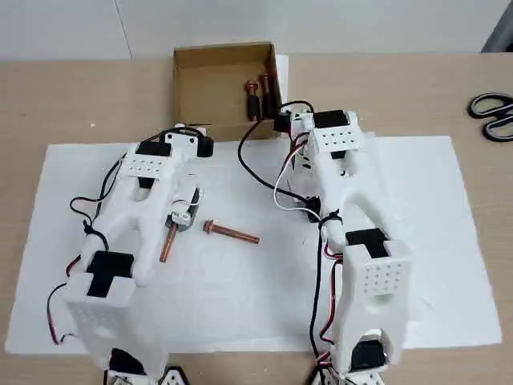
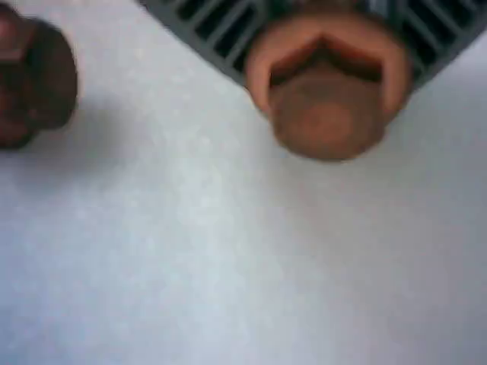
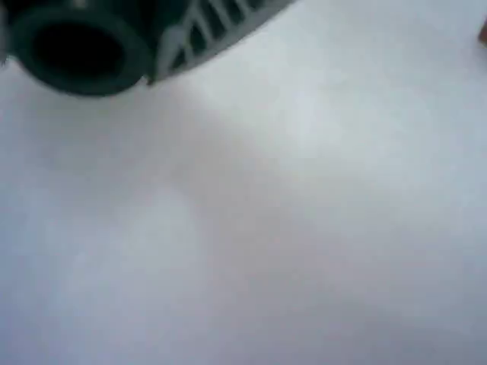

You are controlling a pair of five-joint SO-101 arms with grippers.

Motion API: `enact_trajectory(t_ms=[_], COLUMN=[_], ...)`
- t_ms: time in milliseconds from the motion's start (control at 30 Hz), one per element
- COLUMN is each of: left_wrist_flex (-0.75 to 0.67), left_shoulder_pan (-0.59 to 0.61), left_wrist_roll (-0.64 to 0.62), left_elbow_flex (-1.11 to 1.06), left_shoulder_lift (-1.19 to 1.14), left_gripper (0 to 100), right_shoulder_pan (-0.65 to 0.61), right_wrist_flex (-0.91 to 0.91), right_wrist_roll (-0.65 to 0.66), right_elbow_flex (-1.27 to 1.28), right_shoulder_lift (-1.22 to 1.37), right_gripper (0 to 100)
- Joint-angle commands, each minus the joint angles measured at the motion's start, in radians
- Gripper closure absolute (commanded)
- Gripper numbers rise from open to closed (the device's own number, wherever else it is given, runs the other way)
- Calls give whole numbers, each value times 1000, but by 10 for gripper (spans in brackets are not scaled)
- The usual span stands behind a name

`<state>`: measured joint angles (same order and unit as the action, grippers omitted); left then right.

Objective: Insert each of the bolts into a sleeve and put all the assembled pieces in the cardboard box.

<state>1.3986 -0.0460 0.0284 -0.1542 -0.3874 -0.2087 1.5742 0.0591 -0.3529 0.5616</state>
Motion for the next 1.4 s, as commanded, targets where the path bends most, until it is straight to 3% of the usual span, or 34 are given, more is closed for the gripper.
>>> enact_trajectory(t_ms=[0, 167, 400, 633, 800, 1033, 1367], left_wrist_flex=[-9, -9, 21, -35, -74, -72, 164], left_shoulder_pan=[0, 0, -8, -21, -23, -21, -29], left_wrist_roll=[2, -3, 0, 2, 2, -5, 0], left_elbow_flex=[-1, -2, -4, -25, -19, -18, 222], left_shoulder_lift=[-68, 9, 103, 61, -5, -48, 91], left_gripper=[961, 897, 879, 895, 997, 994, 994], right_shoulder_pan=[-8, -8, -8, -8, -5, -7, -8], right_wrist_flex=[8, 8, 8, 10, 10, 10, 51], right_wrist_roll=[-3, -3, -3, -3, -3, -3, -2], right_elbow_flex=[-11, -11, -11, -11, -11, -11, -15], right_shoulder_lift=[-71, -71, -71, -71, -71, -71, -182], right_gripper=[995, 995, 995, 995, 995, 995, 995])
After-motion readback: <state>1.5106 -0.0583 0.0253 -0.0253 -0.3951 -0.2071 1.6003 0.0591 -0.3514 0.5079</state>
